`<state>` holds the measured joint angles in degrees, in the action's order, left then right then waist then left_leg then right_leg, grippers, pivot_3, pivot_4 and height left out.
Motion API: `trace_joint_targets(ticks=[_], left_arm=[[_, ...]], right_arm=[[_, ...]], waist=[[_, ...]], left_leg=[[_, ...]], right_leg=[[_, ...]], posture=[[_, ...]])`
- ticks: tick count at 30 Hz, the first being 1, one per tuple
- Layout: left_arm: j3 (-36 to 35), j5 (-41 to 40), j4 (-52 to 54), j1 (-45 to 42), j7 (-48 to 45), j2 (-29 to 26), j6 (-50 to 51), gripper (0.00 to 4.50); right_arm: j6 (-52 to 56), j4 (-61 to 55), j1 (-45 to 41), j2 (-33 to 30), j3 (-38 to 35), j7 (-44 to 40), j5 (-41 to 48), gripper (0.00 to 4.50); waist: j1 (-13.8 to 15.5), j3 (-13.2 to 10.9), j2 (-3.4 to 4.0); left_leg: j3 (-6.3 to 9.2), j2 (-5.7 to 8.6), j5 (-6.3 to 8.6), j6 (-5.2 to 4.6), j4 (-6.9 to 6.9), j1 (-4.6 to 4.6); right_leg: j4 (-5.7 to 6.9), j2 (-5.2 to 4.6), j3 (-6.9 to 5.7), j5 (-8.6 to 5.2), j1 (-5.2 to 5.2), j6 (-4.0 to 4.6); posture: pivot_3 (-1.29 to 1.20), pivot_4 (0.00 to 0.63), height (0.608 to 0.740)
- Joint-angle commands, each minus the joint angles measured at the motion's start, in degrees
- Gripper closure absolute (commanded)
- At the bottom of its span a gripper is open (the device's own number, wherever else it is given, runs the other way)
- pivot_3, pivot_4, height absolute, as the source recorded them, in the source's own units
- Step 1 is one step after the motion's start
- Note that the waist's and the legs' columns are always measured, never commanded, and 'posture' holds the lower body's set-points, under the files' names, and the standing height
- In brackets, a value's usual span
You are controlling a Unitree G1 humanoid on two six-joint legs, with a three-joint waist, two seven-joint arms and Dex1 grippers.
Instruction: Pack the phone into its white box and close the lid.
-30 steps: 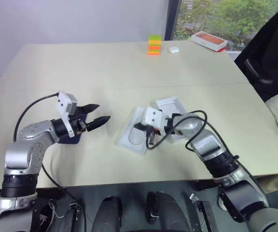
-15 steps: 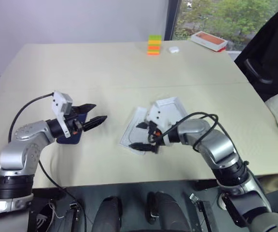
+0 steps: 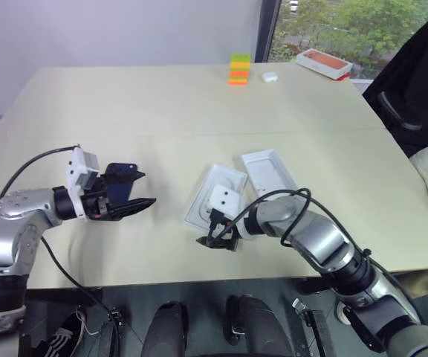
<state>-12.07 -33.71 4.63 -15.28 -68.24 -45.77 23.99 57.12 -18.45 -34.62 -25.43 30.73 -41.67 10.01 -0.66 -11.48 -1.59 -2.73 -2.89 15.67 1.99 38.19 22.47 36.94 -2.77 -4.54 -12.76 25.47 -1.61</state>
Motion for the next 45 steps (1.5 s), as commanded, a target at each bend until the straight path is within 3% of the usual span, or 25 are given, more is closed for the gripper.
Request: trace_joint_targets(ticks=[1, 5, 11, 24, 27, 30, 35, 41, 45], left_arm=[[-0.5, 0.7, 0.7, -0.1, 0.8, 0.1, -1.9, 0.43], [-0.3, 1.1, 1.7, 0.5, 1.5, 0.4, -2.3, 0.43], [-0.7, 1.0, 1.4, 0.7, 1.3, 0.0, -2.3, 0.43], [-0.5, 0.7, 1.9, 2.8, -0.2, -0.8, -2.1, 0.43], [-0.5, 0.8, 2.0, 3.0, 0.2, -0.6, -2.1, 0.43], [-0.7, 0.9, 2.1, 3.2, 1.1, -0.3, -2.2, 0.43], [-1.6, 0.8, 1.1, 3.3, 2.3, -0.3, -2.2, 0.43], [-4.3, -0.2, -1.9, 2.0, 5.3, -0.7, -0.4, 0.43], [-6.0, 1.1, -6.2, 0.3, 7.5, -1.5, -0.8, 0.43]], right_arm=[[-3.7, 1.5, -0.9, -0.5, 1.4, 0.5, -2.5, 1.52], [-6.9, 2.2, -0.4, -3.2, 3.6, -1.4, -4.6, 3.37], [-8.5, 2.5, -0.5, -3.1, 2.6, -2.4, -4.6, 3.37], [-36.4, 11.8, -1.0, -9.7, 0.3, -14.4, -8.2, 3.37], [-33.9, 12.1, -0.5, -8.5, -1.1, -15.7, -6.2, 3.37], [-31.1, 11.7, -0.5, -7.1, -2.7, -16.1, -4.8, 2.43], [-26.8, 10.0, -1.6, -5.5, -6.8, -15.4, -2.6, 0.08], [-22.0, 8.8, -4.5, -0.3, -16.0, -12.3, 4.8, 0.08], [-24.6, 12.9, -7.1, 4.5, -16.4, -5.9, 1.4, 0.08]], waist=[[0.0, 0.0, 0.0], [0.0, 0.0, -0.02], [0.0, 0.0, -0.05], [0.0, 0.0, -0.04], [0.0, 0.0, -0.04], [0.1, 0.0, -0.04], [0.0, 0.0, -0.03], [-0.1, 0.0, -0.02], [0.0, 0.0, -0.01]], left_leg=[[0.0, 0.0, 0.0, 0.0, 0.0, 0.01], [0.0, 0.0, 0.0, 0.0, 0.0, 0.0], [0.01, -0.03, 0.0, 0.0, -0.01, -0.04], [0.0, -0.01, 0.0, 0.0, -0.01, 0.0], [0.0, -0.01, 0.0, 0.0, -0.01, 0.0], [0.0, -0.02, 0.0, 0.0, -0.01, 0.0], [-0.01, -0.03, 0.0, 0.0, -0.01, 0.0], [-0.01, -0.03, 0.0, 0.0, -0.01, 0.0], [0.02, -0.05, 0.0, 0.0, -0.03, 0.0]], right_leg=[[0.0, 0.0, 0.0, -0.03, 0.0, -0.06], [0.0, 0.0, 0.0, -0.04, 0.0, -0.08], [0.0, 0.03, 0.0, -0.04, -0.02, -0.08], [-0.05, 0.02, -0.01, -0.04, -0.02, -0.08], [-0.05, 0.02, -0.01, -0.04, -0.01, -0.08], [-0.04, 0.02, -0.01, -0.03, -0.01, -0.08], [-0.04, 0.02, -0.01, -0.02, -0.01, -0.05], [-0.02, 0.02, -0.01, 0.04, 0.0, 0.03], [0.0, 0.07, -0.03, 0.04, 0.02, 0.04]], posture=[[0.0, 0.15, 0.74], [0.0, 0.15, 0.74], [0.0, 0.15, 0.74], [0.0, 0.15, 0.74], [0.0, 0.15, 0.74], [0.0, 0.15, 0.74], [0.0, 0.15, 0.74], [0.0, 0.15, 0.74], [0.0, 0.15, 0.74]])
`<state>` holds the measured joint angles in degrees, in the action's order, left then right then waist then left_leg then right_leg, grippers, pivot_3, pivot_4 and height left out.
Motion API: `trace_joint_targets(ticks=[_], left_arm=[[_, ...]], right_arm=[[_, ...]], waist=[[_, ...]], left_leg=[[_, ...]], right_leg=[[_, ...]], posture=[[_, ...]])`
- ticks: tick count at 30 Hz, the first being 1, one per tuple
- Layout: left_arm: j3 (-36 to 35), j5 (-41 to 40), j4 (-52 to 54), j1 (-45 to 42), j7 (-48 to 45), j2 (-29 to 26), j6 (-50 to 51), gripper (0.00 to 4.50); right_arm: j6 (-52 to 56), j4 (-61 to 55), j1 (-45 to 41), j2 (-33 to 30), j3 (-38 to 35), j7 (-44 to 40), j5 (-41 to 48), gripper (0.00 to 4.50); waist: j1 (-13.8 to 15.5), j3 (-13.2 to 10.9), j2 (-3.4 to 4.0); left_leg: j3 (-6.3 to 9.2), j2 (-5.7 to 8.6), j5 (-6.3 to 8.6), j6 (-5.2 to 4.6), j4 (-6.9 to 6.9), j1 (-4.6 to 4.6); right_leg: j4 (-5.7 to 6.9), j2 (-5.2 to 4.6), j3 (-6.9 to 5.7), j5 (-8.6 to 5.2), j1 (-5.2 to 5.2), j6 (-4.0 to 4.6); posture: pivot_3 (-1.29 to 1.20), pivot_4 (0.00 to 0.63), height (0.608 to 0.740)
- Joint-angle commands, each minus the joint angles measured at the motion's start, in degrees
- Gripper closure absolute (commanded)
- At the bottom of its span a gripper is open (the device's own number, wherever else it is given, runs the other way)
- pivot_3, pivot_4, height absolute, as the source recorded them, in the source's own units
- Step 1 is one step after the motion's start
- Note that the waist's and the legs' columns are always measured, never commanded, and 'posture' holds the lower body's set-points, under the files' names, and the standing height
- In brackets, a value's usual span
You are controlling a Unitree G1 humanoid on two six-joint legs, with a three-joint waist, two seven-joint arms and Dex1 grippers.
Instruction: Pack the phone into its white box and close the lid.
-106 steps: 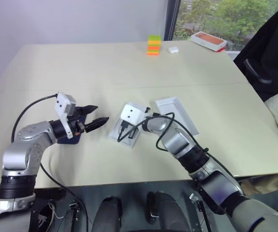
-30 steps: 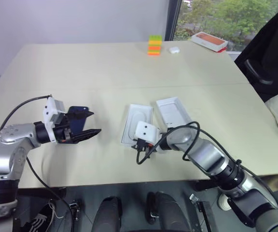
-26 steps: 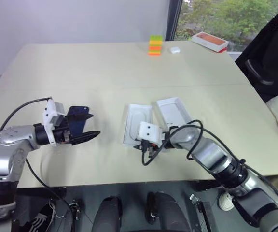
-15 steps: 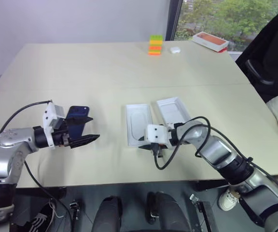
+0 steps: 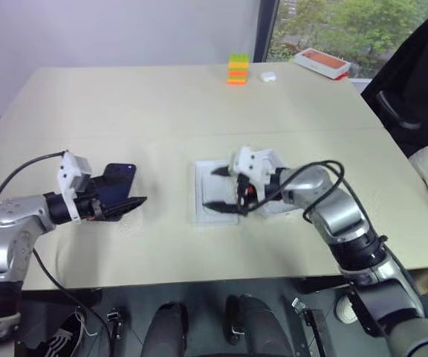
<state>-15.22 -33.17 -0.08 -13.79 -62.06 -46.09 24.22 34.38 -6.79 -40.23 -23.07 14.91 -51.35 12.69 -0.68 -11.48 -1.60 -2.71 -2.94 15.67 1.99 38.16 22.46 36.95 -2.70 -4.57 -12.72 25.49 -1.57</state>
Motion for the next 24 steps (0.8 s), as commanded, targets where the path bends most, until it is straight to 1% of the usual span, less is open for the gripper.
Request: trace_joint_targets(ticks=[1, 3, 5, 6, 7, 11, 17, 20, 24], left_arm=[[-3.0, 0.8, -2.4, -1.6, 2.0, -1.3, -0.6, 0.43], [-3.1, 1.7, -4.4, -2.5, 3.3, -1.3, -0.9, 0.43], [-2.9, 2.3, -7.0, -3.1, 4.4, -1.9, 0.9, 0.43], [-3.0, 3.8, -8.3, -3.5, 5.8, -1.5, -1.3, 0.43], [-3.3, 3.9, -9.3, -4.0, 6.8, -1.3, -1.1, 0.43], [-3.9, 4.6, -11.5, -4.7, 8.4, -1.2, -1.8, 0.43], [-4.1, 5.9, -12.6, -4.3, 9.3, -1.6, -3.6, 0.43], [-3.9, 5.1, -13.2, -4.2, 7.9, -2.2, -1.4, 0.43], [-4.0, 3.8, -17.8, -5.4, 5.1, -4.1, 4.0, 0.43]], right_arm=[[-2.5, 2.4, -1.9, 3.2, -0.1, 5.3, -2.3, 0.08], [-2.8, 3.9, -2.4, 5.4, 0.2, 7.3, -2.9, 0.08], [-4.8, 6.5, -3.1, 7.3, 2.0, 9.6, -5.6, 0.08], [-6.7, 8.0, -3.3, 7.8, 3.9, 10.6, -7.9, 0.08], [-7.5, 9.1, -3.6, 9.1, 5.0, 11.5, -9.0, 0.08], [-7.6, 10.0, -3.7, 12.8, 5.8, 13.2, -9.6, 0.08], [-7.6, 9.5, -2.7, 13.6, 6.3, 12.6, -9.9, 0.08], [-7.4, 9.3, -2.5, 13.6, 6.3, 12.1, -9.7, 0.08], [-7.5, 9.7, -2.5, 13.4, 6.2, 11.7, -9.8, 0.08]], waist=[[0.0, 0.0, -0.01], [0.0, 0.0, 0.0], [0.0, 0.0, 0.0], [-0.1, 0.0, 0.0], [-0.1, 0.0, 0.0], [-0.1, 0.0, 0.0], [-0.1, 0.0, 0.0], [-0.1, 0.0, 0.0], [-0.3, 0.0, 0.0]], left_leg=[[-0.01, 0.0, 0.0, 0.0, -0.02, 0.0], [-0.03, 0.01, 0.0, 0.0, -0.03, 0.01], [-0.05, 0.03, 0.0, 0.0, -0.02, 0.02], [-0.05, 0.03, 0.0, 0.0, -0.02, 0.02], [-0.06, 0.03, 0.0, 0.0, -0.02, 0.02], [-0.04, 0.01, 0.0, 0.0, -0.02, 0.03], [-0.07, 0.02, 0.0, 0.0, -0.02, 0.03], [-0.05, 0.02, 0.0, 0.0, -0.02, 0.03], [-0.06, 0.01, 0.0, 0.0, -0.03, 0.02]], right_leg=[[0.0, -0.01, 0.0, 0.0, 0.0, 0.0], [-0.01, -0.05, 0.01, 0.04, 0.0, 0.06], [-0.01, -0.08, 0.02, 0.05, 0.0, 0.08], [0.0, -0.08, 0.02, 0.06, 0.0, 0.08], [-0.01, -0.08, 0.02, 0.06, 0.01, 0.08], [0.02, -0.06, 0.02, 0.06, 0.03, 0.08], [0.02, -0.12, 0.03, 0.06, 0.02, 0.08], [0.02, -0.12, 0.02, 0.06, 0.02, 0.08], [0.03, -0.07, 0.02, 0.06, 0.04, 0.08]], posture=[[0.0, 0.15, 0.74], [0.0, 0.15, 0.74], [0.0, 0.15, 0.74], [0.0, 0.15, 0.74], [0.0, 0.15, 0.74], [0.0, 0.15, 0.74], [0.0, 0.15, 0.74], [0.0, 0.15, 0.74], [0.0, 0.15, 0.74]])
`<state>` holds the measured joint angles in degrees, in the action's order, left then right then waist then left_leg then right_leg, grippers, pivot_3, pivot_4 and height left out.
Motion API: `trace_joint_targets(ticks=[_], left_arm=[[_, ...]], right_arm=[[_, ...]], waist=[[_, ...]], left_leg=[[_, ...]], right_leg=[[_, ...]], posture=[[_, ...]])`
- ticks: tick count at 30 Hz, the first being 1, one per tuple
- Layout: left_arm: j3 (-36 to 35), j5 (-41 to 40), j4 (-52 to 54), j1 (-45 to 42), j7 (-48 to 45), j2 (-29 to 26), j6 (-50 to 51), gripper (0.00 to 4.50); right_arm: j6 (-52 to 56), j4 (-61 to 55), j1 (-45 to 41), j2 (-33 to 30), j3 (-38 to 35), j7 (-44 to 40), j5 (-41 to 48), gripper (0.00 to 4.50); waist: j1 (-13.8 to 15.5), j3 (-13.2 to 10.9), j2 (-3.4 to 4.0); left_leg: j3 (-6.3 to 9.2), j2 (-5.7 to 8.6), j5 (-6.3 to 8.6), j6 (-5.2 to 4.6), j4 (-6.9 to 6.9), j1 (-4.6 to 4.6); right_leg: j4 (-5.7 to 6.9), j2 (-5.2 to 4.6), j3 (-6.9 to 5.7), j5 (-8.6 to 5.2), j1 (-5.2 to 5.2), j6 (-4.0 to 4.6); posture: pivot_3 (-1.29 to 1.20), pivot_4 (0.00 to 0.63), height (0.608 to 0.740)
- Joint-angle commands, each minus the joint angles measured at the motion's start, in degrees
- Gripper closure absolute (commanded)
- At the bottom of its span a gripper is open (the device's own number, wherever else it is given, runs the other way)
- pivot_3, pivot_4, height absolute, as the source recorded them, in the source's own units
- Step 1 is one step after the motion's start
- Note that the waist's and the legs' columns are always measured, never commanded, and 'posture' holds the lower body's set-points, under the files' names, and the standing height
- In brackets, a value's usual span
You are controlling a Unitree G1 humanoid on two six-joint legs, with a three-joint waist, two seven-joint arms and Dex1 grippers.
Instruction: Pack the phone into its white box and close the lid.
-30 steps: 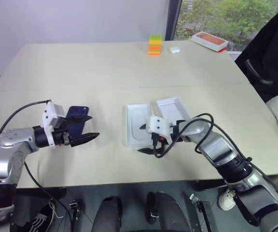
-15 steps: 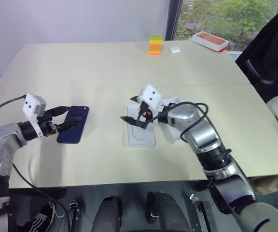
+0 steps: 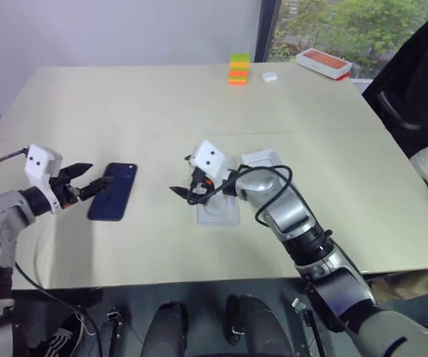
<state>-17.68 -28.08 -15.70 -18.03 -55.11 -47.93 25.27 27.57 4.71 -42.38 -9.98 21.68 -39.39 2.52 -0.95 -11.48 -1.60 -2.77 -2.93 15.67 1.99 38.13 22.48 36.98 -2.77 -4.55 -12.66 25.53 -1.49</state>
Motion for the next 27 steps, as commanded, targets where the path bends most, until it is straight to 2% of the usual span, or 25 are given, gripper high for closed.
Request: trace_joint_targets(ticks=[1, 4, 6, 8, 11, 13, 23, 27], left_arm=[[-1.5, -1.1, -3.0, -1.3, -2.3, -2.6, 3.4, 0.43], [-1.6, -2.7, -4.0, -2.7, -3.9, -3.3, 7.9, 0.43], [-1.2, -2.6, -7.0, -4.5, -4.4, -3.8, 10.4, 0.43], [1.6, 1.1, -9.3, -5.3, -4.0, -5.0, 9.6, 0.43], [1.9, 0.2, -15.5, -9.3, -4.9, -5.4, 14.9, 0.43], [4.5, 2.6, -18.8, -11.1, -5.6, -5.5, 15.3, 0.43], [8.5, 3.8, -31.6, -19.8, -12.9, -2.0, 21.4, 0.43], [12.8, 4.8, -30.0, -19.4, -19.5, -1.7, 24.6, 0.43]], right_arm=[[-0.7, -1.8, -0.4, 0.4, -0.7, -0.3, 0.3, 0.08], [-0.4, -1.7, -0.5, 0.8, -1.1, -0.2, 0.8, 0.08], [-0.4, -1.4, -0.6, 1.6, -1.9, 0.6, 1.1, 0.6], [-1.2, -1.0, -0.6, 1.2, -1.0, 1.2, -0.5, 1.4], [-1.7, -0.6, -0.4, 1.2, -0.6, 1.9, -1.4, 3.0], [-2.0, -0.3, -0.4, 1.2, -0.3, 2.3, -2.2, 3.99], [-4.1, 1.9, -0.6, 1.5, 2.8, 3.2, -6.4, 3.99], [-4.4, 3.8, -0.7, 1.2, 6.1, 2.6, -9.6, 3.99]], waist=[[-0.1, 0.0, 0.0], [0.0, 0.0, 0.0], [0.1, 0.0, -0.01], [0.1, 0.0, -0.01], [0.1, 0.0, -0.01], [0.1, 0.0, -0.01], [0.1, 0.0, -0.02], [0.1, 0.0, -0.03]], left_leg=[[0.01, -0.01, 0.0, 0.0, 0.0, 0.0], [0.01, -0.01, 0.0, 0.0, -0.01, 0.0], [0.0, -0.01, 0.0, 0.0, -0.01, 0.0], [0.01, 0.0, 0.0, 0.0, -0.01, 0.0], [0.0, 0.01, 0.0, 0.0, -0.01, 0.0], [0.0, 0.01, 0.0, 0.0, -0.01, 0.01], [0.0, 0.05, 0.0, 0.0, 0.0, 0.0], [-0.01, 0.07, 0.0, 0.0, 0.0, 0.0]], right_leg=[[0.0, 0.02, 0.0, 0.0, 0.0, 0.0], [0.0, 0.02, 0.0, 0.0, 0.01, 0.0], [0.0, 0.01, 0.0, 0.0, 0.01, 0.0], [0.01, 0.01, -0.01, 0.0, 0.01, 0.0], [0.01, 0.0, 0.0, 0.0, 0.01, 0.0], [0.0, 0.01, -0.01, 0.0, 0.01, 0.0], [0.05, 0.01, 0.0, 0.0, 0.0, 0.0], [0.05, -0.02, 0.01, 0.0, -0.01, -0.01]], posture=[[0.0, 0.15, 0.74], [0.0, 0.15, 0.74], [0.0, 0.15, 0.74], [0.0, 0.15, 0.74], [0.0, 0.15, 0.74], [0.0, 0.15, 0.74], [0.0, 0.15, 0.74], [0.0, 0.15, 0.74]])
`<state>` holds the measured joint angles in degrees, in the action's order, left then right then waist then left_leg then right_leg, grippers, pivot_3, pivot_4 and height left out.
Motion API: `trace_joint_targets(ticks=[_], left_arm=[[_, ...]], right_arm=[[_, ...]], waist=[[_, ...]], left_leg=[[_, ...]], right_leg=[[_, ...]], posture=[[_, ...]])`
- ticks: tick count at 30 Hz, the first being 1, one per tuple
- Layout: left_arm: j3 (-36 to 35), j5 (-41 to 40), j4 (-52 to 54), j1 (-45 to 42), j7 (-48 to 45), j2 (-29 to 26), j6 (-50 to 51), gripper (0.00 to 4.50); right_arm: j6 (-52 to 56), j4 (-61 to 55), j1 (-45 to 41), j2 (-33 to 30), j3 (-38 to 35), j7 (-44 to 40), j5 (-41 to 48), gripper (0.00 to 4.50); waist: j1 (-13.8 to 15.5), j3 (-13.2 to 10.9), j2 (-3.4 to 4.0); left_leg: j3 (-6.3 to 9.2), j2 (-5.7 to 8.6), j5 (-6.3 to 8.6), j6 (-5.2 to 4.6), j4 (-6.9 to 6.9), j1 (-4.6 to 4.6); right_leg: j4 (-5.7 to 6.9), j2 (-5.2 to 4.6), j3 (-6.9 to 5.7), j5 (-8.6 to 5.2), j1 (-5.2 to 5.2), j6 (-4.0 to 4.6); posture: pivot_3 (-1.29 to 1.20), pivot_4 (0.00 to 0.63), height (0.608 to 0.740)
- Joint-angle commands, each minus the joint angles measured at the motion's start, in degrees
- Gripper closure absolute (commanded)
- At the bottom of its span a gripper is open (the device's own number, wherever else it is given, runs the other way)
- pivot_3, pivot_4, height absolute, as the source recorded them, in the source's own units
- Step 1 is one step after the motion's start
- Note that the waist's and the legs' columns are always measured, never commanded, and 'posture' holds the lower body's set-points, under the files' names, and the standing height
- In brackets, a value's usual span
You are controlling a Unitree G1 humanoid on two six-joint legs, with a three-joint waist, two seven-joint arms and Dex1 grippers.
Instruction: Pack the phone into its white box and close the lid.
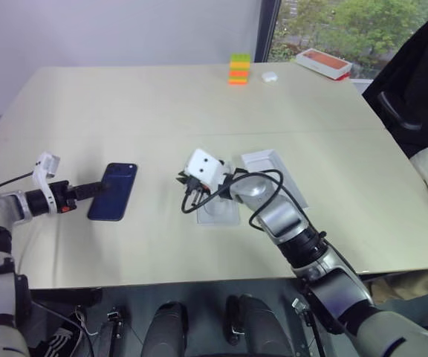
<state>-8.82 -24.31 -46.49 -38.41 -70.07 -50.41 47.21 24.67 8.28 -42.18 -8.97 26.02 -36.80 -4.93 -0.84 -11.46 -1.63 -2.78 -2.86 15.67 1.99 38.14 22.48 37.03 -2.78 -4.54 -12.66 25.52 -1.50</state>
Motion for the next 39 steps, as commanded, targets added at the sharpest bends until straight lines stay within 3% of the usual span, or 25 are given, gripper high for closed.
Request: trace_joint_targets(ticks=[1, 14, 15, 18, 31, 39], left_arm=[[4.4, 1.1, 1.2, 1.1, -5.3, 1.0, 3.0, 0.43], [4.0, 0.5, 8.4, 2.6, -3.5, 5.3, 5.3, 0.43], [3.7, 0.1, 9.0, 2.9, -3.5, 5.4, 5.9, 0.43], [3.1, -0.8, 10.9, 3.8, -3.1, 5.5, 7.1, 0.43], [1.9, -1.8, 14.8, 6.5, -1.1, 6.7, 7.5, 0.43], [1.3, -2.4, 15.4, 7.0, -1.0, 6.3, 7.1, 0.43]], right_arm=[[-2.2, 0.8, -0.8, 0.0, 2.4, -0.2, -2.8, 3.99], [-4.8, 12.7, -4.3, 6.4, 5.2, -2.2, -5.7, 3.99], [-4.5, 13.4, -4.6, 6.9, 4.9, -1.9, -5.6, 4.26], [-4.1, 15.6, -5.6, 7.9, 4.8, -1.4, -6.3, 4.26], [-2.8, 12.4, -5.4, 7.4, 6.2, -1.6, -10.1, 4.26], [3.2, 5.0, -9.5, 5.8, -0.1, -6.3, -5.3, 4.26]], waist=[[0.1, 0.0, 0.0], [0.3, 0.0, -0.01], [0.3, 0.0, -0.01], [0.2, 0.0, -0.01], [0.2, 0.0, 0.0], [0.2, 0.0, 0.01]], left_leg=[[0.0, 0.02, 0.0, 0.0, 0.0, 0.0], [0.04, 0.1, 0.0, 0.0, 0.06, -0.03], [0.04, 0.11, 0.0, 0.0, 0.07, -0.03], [0.03, 0.11, 0.0, 0.0, 0.07, -0.05], [0.05, 0.1, 0.0, 0.0, 0.07, -0.08], [0.05, 0.1, 0.0, 0.0, 0.07, -0.06]], right_leg=[[0.0, -0.02, 0.0, 0.0, -0.01, 0.0], [0.01, -0.16, 0.0, -0.01, -0.11, -0.03], [0.01, -0.18, 0.0, -0.01, -0.11, -0.03], [0.04, -0.19, 0.01, -0.01, -0.12, -0.03], [0.07, -0.17, 0.0, -0.01, -0.12, -0.03], [0.07, -0.17, 0.0, -0.01, -0.11, -0.03]], posture=[[0.0, 0.15, 0.74], [0.0, 0.15, 0.74], [0.0, 0.15, 0.74], [0.0, 0.15, 0.74], [0.0, 0.15, 0.74], [0.0, 0.15, 0.74]])
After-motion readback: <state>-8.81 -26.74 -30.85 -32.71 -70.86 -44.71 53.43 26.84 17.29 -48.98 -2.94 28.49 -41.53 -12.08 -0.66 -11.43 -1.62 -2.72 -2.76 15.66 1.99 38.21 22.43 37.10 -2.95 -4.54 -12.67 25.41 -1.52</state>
